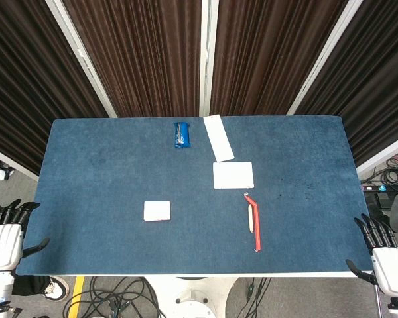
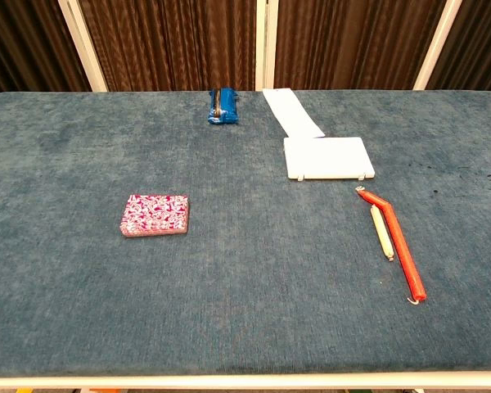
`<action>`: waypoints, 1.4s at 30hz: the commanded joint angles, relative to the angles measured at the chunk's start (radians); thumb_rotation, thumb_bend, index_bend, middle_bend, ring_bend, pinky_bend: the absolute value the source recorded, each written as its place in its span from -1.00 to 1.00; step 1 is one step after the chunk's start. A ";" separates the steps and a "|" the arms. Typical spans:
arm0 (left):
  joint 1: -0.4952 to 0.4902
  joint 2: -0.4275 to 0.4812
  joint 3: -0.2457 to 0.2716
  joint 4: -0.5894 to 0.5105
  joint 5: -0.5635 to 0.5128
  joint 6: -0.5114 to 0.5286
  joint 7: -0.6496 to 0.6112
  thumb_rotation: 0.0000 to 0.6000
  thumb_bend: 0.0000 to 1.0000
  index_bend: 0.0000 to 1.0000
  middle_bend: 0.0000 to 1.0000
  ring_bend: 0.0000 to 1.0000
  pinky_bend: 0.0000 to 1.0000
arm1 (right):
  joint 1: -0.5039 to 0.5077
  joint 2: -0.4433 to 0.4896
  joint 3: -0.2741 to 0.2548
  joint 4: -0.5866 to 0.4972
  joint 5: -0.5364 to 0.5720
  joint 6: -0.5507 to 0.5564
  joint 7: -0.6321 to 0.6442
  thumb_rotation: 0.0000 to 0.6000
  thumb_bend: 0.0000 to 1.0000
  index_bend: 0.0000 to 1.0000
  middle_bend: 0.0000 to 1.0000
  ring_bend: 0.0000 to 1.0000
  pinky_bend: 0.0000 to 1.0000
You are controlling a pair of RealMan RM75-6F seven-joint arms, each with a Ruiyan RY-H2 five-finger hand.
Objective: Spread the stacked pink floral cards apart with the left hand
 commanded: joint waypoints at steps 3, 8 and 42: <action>-0.001 0.009 0.000 -0.019 0.003 -0.020 -0.003 1.00 -0.79 -0.58 -0.60 -0.83 -0.69 | -0.001 0.004 -0.002 -0.007 -0.004 0.002 -0.006 1.00 -0.76 -1.00 -1.00 -1.00 -1.00; -0.008 0.017 0.000 -0.050 0.013 -0.038 0.014 1.00 -0.79 -0.58 -0.60 -0.83 -0.69 | 0.002 0.015 0.000 -0.025 -0.007 0.005 -0.011 1.00 -0.76 -1.00 -1.00 -1.00 -1.00; -0.379 -0.359 -0.149 -0.087 -0.166 -0.497 0.391 1.00 -0.79 -0.62 -0.60 -0.83 -0.67 | -0.007 0.013 0.004 0.038 0.021 0.003 0.061 1.00 -0.75 -1.00 -1.00 -1.00 -1.00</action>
